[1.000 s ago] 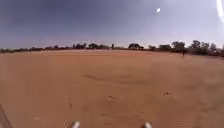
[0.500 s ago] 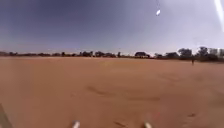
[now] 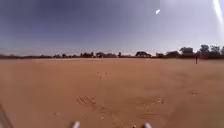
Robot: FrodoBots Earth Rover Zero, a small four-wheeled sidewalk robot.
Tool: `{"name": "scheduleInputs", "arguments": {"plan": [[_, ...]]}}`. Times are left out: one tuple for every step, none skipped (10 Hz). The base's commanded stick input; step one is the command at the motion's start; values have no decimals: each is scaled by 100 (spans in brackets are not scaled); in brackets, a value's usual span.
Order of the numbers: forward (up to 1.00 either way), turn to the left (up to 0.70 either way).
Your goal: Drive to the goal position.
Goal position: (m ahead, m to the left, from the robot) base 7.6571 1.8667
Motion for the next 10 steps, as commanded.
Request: {"name": "scheduleInputs", "arguments": {"plan": [[100, 0], [100, 0], [100, 0], [100, 0], [100, 0], [100, 0], [100, 0], [100, 0], [100, 0], [100, 0]]}}
